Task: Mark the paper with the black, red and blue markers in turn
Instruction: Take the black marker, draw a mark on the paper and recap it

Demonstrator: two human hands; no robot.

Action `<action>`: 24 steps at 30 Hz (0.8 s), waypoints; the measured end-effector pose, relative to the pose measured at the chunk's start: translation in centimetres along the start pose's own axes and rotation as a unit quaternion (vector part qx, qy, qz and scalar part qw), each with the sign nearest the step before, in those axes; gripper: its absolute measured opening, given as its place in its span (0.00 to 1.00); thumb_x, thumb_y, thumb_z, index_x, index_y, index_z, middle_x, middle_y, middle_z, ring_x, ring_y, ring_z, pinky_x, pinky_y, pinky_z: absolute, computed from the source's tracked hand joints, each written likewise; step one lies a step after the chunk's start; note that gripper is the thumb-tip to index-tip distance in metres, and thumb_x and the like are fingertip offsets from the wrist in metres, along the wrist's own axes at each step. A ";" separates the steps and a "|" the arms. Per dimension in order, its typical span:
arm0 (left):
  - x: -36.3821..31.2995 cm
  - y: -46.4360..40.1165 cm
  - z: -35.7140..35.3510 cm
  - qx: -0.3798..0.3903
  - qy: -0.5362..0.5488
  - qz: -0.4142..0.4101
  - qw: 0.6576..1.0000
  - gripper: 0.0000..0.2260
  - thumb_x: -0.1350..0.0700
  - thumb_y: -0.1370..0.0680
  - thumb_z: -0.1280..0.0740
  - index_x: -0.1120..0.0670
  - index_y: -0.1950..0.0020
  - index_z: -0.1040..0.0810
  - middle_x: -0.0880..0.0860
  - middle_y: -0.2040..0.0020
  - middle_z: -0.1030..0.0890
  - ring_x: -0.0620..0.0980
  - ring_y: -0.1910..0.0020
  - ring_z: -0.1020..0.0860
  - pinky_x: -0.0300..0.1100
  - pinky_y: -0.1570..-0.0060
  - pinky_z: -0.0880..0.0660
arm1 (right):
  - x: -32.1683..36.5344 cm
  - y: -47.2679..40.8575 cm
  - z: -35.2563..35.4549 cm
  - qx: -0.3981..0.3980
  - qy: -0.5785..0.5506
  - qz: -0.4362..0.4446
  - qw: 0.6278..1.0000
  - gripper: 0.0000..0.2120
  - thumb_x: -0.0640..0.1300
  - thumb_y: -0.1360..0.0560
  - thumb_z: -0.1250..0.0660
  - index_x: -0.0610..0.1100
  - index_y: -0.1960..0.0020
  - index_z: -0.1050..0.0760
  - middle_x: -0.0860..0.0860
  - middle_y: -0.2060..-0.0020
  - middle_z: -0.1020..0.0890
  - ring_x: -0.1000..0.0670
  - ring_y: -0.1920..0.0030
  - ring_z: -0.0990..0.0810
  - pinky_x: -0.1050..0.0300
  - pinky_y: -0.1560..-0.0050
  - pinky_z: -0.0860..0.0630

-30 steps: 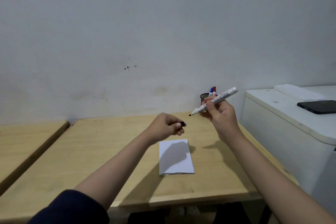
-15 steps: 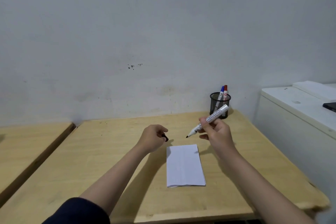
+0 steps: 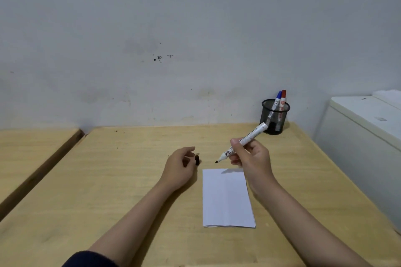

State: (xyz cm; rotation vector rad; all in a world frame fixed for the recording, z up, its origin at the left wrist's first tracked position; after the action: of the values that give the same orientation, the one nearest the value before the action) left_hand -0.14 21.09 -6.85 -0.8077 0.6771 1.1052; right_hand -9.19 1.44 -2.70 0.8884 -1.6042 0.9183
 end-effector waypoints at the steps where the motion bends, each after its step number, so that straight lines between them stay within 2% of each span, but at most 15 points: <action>1: -0.1 0.5 0.6 -0.025 0.028 0.002 0.999 0.12 0.63 0.25 0.35 0.53 0.43 0.23 0.51 0.52 0.20 0.48 0.56 0.22 0.27 0.59 0.28 | -0.2 -0.1 -0.2 -0.001 -0.007 -0.008 1.000 0.04 0.43 0.28 0.28 0.45 0.60 0.22 0.47 0.67 0.19 0.53 0.71 0.21 0.53 0.62 0.21; 3: -0.5 2.1 1.6 -0.058 0.064 0.000 0.996 0.08 0.63 0.26 0.34 0.53 0.51 0.21 0.51 0.55 0.19 0.44 0.61 0.22 0.27 0.64 0.28 | -0.8 -0.3 -0.7 -0.001 -0.028 -0.026 0.999 0.09 0.41 0.30 0.27 0.44 0.64 0.26 0.46 0.70 0.19 0.51 0.72 0.21 0.49 0.62 0.22; 6: -2.2 4.8 1.1 0.000 0.054 -0.050 0.997 0.04 0.60 0.29 0.30 0.52 0.57 0.19 0.48 0.58 0.19 0.43 0.63 0.23 0.29 0.64 0.29 | -1.9 -0.6 -1.8 0.003 -0.063 -0.060 0.996 0.12 0.37 0.28 0.29 0.43 0.65 0.30 0.47 0.73 0.20 0.50 0.73 0.22 0.49 0.61 0.20; 9: -2.7 5.8 -0.6 0.089 0.017 -0.078 0.993 0.05 0.57 0.32 0.27 0.50 0.57 0.18 0.49 0.58 0.21 0.46 0.61 0.22 0.34 0.60 0.26 | -3.3 -1.1 -3.5 0.015 -0.057 -0.105 0.993 0.09 0.37 0.27 0.31 0.42 0.63 0.29 0.46 0.71 0.20 0.51 0.72 0.21 0.49 0.59 0.18; 11: -2.5 5.6 -1.1 0.108 -0.001 -0.081 0.991 0.06 0.54 0.33 0.27 0.50 0.57 0.17 0.50 0.58 0.21 0.49 0.61 0.21 0.42 0.58 0.23 | -4.3 -1.2 -4.2 0.026 -0.027 -0.125 0.991 0.08 0.39 0.27 0.31 0.42 0.62 0.28 0.46 0.70 0.18 0.50 0.70 0.18 0.48 0.57 0.18; 13: -2.5 5.5 -1.2 0.109 -0.007 -0.089 0.990 0.07 0.53 0.34 0.27 0.51 0.57 0.17 0.50 0.58 0.22 0.51 0.62 0.21 0.46 0.58 0.23 | -5.3 -1.2 -4.3 0.030 0.005 -0.120 0.992 0.11 0.42 0.29 0.28 0.41 0.64 0.28 0.44 0.69 0.16 0.49 0.69 0.17 0.48 0.60 0.17; 16: -2.8 5.6 -1.5 0.113 -0.026 -0.116 0.986 0.07 0.52 0.32 0.28 0.52 0.56 0.17 0.48 0.56 0.22 0.49 0.62 0.22 0.44 0.60 0.23 | -6.0 -0.9 -4.2 0.033 0.056 -0.094 0.993 0.15 0.44 0.32 0.24 0.42 0.68 0.30 0.42 0.72 0.18 0.48 0.72 0.18 0.51 0.65 0.19; 20: -2.9 5.5 -1.6 0.111 -0.062 -0.144 0.981 0.09 0.50 0.31 0.29 0.53 0.55 0.17 0.43 0.53 0.22 0.42 0.58 0.23 0.33 0.59 0.29 | -5.3 -0.8 -3.8 0.007 0.093 -0.046 0.995 0.15 0.40 0.28 0.28 0.39 0.67 0.33 0.42 0.76 0.20 0.45 0.74 0.18 0.56 0.74 0.22; 24: -3.1 5.6 -1.6 0.109 -0.084 -0.166 0.977 0.10 0.48 0.31 0.31 0.51 0.54 0.17 0.43 0.53 0.21 0.40 0.53 0.23 0.40 0.52 0.25 | -4.9 -0.9 -3.4 -0.008 0.111 -0.026 0.993 0.15 0.37 0.28 0.30 0.40 0.68 0.34 0.43 0.77 0.21 0.45 0.75 0.18 0.57 0.76 0.23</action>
State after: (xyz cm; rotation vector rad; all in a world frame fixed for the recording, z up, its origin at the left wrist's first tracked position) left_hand -6.50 19.52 -6.44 -0.6045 0.4892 0.7710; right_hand -6.06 4.53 -6.82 0.7852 -1.3903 0.9324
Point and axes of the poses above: each hand's wrist, its own y-axis away from the middle knuckle, its own z-axis out of the back of the hand, x = y × z, the point moved 10 cm from there along -y, towards the middle knuckle
